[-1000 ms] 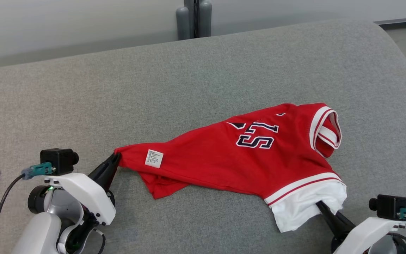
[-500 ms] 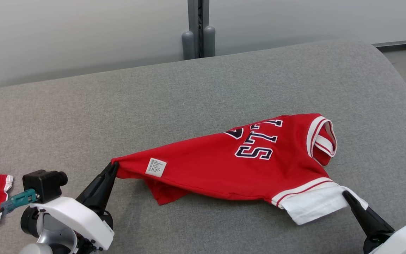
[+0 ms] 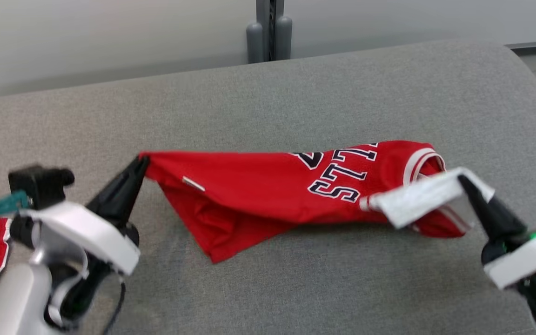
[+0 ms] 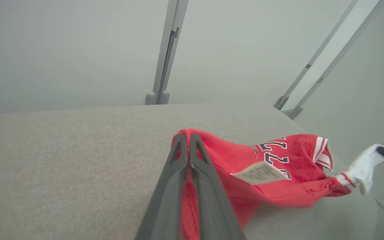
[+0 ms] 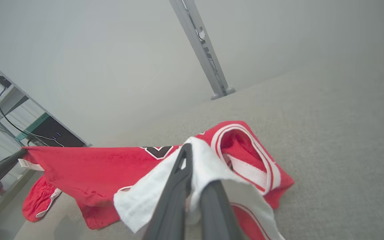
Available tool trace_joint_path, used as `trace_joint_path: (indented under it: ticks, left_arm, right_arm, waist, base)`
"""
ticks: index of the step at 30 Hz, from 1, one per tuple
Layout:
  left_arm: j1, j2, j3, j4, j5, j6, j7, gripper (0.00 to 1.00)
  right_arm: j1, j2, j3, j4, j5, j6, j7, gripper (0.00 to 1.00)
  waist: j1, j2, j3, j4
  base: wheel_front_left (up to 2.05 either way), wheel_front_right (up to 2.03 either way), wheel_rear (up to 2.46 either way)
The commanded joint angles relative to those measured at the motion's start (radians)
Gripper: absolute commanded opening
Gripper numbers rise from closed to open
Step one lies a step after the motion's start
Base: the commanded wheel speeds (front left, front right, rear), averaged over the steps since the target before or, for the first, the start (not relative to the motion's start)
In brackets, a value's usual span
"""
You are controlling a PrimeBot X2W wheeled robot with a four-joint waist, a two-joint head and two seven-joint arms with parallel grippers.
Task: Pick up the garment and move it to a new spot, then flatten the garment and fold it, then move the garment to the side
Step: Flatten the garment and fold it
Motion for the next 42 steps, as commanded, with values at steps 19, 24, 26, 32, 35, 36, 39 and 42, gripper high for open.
trace_joint_path:
  ticks: [19, 24, 26, 32, 35, 36, 39, 42]
  left_arm:
    - [-0.925, 0.061, -0.14, 0.558, -0.018, -0.072, 0.027, 0.0]
    - [-1.169, 0.086, -0.212, 0.679, -0.003, -0.07, -0.02, 0.0]
    - [-1.24, 0.094, -0.235, 0.714, 0.004, -0.07, -0.043, 0.0]
    - [-1.423, 0.091, -0.279, 0.83, 0.013, -0.069, -0.13, 0.0]
    - [-1.482, 0.079, -0.303, 0.885, 0.01, -0.069, -0.174, 0.0]
    - [-1.482, 0.079, -0.303, 0.885, 0.01, -0.069, -0.174, 0.0]
    - [-1.518, 0.064, -0.332, 0.929, -0.008, -0.069, -0.197, 0.0]
    - [-1.518, 0.055, -0.37, 0.961, -0.035, -0.069, -0.195, 0.0]
  right_arm:
    - [-0.95, -0.059, 0.096, 0.371, -0.064, 0.002, -0.15, 0.0]
    - [-1.239, -0.062, 0.126, 0.529, -0.112, 0.001, -0.239, 0.0]
    - [-1.33, -0.066, 0.14, 0.573, -0.124, 0.001, -0.254, 0.0]
    - [-1.554, -0.074, 0.176, 0.683, -0.138, 0.001, -0.288, 0.0]
    - [-1.611, -0.066, 0.208, 0.705, -0.141, 0.001, -0.3, 0.0]
    - [-1.611, -0.066, 0.208, 0.705, -0.141, 0.001, -0.3, 0.0]
    - [-1.636, -0.059, 0.239, 0.713, -0.138, 0.001, -0.306, 0.0]
    - [-1.629, -0.048, 0.268, 0.717, -0.118, 0.001, -0.306, 0.0]
  waist:
    - [0.0, 0.0, 0.285, 0.03]
    - [0.0, 0.0, 0.377, 0.036]
    - [0.0, 0.0, 0.403, 0.038]
    - [0.0, 0.0, 0.454, 0.048]
    - [0.0, 0.0, 0.46, 0.05]
    - [0.0, 0.0, 0.46, 0.05]
    - [0.0, 0.0, 0.463, 0.05]
    - [0.0, 0.0, 0.462, 0.052]
  base:
    - [0.0, 0.0, 0.0]
    - [0.0, 0.0, 0.0]
    - [0.0, 0.0, 0.0]
    - [0.0, 0.0, 0.0]
    - [0.0, 0.0, 0.0]
    - [0.0, 0.0, 0.0]
    - [0.0, 0.0, 0.0]
    - [0.0, 0.0, 0.0]
